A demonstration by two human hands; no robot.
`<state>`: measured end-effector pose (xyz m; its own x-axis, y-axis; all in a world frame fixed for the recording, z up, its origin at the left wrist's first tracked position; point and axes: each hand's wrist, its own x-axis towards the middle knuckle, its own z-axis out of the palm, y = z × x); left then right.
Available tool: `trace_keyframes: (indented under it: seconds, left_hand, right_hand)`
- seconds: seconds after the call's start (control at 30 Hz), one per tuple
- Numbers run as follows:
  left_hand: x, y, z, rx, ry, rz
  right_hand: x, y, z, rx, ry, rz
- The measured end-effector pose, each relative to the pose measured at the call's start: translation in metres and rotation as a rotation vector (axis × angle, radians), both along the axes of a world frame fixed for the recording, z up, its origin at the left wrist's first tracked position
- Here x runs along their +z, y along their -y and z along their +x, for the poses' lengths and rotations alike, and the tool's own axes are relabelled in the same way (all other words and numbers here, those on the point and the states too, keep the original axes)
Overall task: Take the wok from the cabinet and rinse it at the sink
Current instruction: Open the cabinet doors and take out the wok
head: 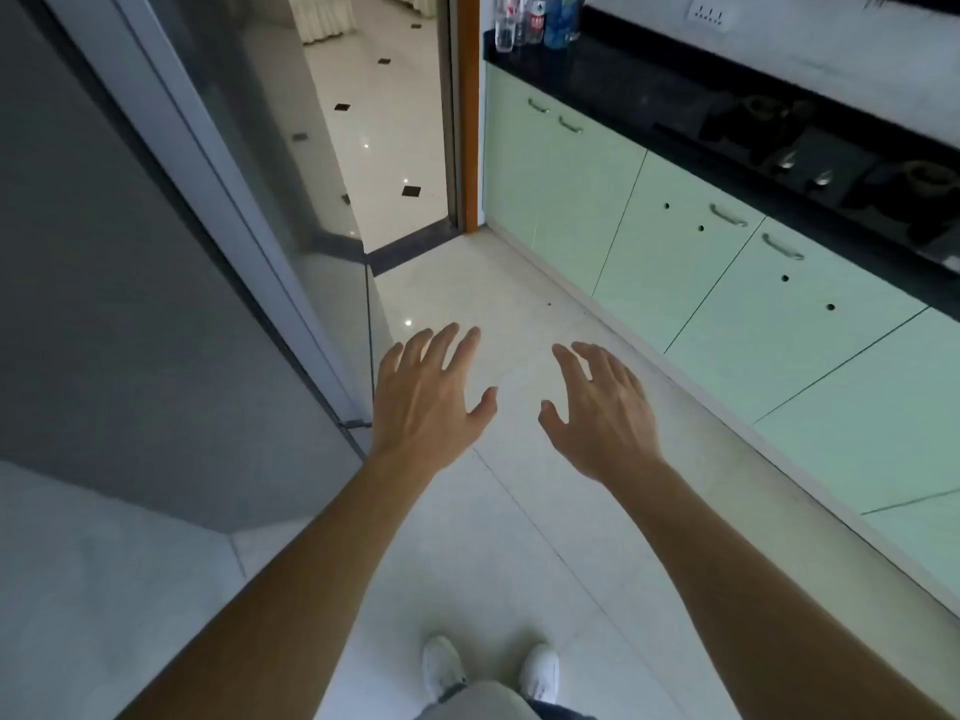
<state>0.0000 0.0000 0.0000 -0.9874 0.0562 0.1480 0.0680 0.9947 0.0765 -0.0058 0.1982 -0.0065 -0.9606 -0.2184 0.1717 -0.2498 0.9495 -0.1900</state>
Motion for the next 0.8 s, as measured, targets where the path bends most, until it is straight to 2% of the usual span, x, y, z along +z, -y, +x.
trace_keyframes:
  seconds: [0.33,0.8]
  left_hand:
    - [-0.024,0.028,0.015,-0.024,-0.002,-0.018]
    - [-0.038,0.040,-0.010,-0.056,0.056,-0.008]
  right_hand:
    - [-0.015,0.023,0.016,-0.006,0.094,0.030]
    - [-0.027,0.035,0.003,-0.074,0.088,0.007]
